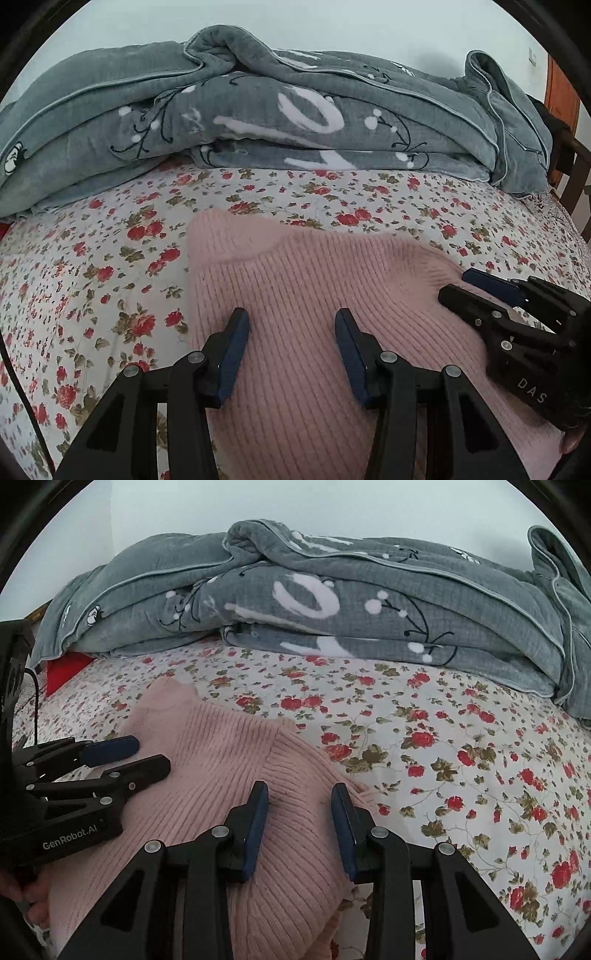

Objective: Fold small clothes

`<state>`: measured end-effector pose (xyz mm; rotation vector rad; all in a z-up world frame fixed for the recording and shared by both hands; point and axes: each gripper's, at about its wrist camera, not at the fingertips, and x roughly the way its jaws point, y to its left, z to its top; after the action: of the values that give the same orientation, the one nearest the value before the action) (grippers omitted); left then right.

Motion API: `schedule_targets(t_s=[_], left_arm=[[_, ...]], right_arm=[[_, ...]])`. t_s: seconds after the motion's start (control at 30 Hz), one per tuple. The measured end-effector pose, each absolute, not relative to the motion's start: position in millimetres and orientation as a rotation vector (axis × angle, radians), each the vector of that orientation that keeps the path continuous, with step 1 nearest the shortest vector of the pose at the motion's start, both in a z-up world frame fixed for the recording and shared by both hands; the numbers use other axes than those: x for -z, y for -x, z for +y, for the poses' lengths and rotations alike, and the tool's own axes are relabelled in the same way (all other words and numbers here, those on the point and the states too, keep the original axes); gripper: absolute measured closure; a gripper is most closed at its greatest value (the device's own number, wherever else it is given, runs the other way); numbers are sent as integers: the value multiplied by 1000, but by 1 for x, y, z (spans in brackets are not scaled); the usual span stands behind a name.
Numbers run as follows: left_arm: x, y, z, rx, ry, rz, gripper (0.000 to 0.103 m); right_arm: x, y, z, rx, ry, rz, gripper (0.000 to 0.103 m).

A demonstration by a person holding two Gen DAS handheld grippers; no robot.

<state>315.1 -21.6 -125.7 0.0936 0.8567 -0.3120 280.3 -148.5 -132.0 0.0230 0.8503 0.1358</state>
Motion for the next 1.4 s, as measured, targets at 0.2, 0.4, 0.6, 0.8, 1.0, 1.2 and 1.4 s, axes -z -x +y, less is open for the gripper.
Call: schedule_targets(t_s=[0.2,0.4,0.6,0.8,1.0,1.2,1.4], left_arm=[[127,-316,-25,298,-108,848,56],[128,-316,-28,282,-137,847,56],[129,-316,-28,282,-140,847,56],[129,-316,-29,279,-150,844,56],[130,-315,-31,276,-160,843,56],[130,-315,-30,284,-154,844,56],[131,-315,-30,283,-156,844,56]], right_arm=[[132,-283,-151,-140,-39,857,66],[132,-283,-151,-136,-35,857,65],[133,-284,-153,-145,-49,861,64],[134,-284,-153,-145,-54,862,63],[134,-284,-153,-146,-57,864,63],[134,-284,-153,-148,-62,864,63],[134,-284,-153,-148,-63,865,62]])
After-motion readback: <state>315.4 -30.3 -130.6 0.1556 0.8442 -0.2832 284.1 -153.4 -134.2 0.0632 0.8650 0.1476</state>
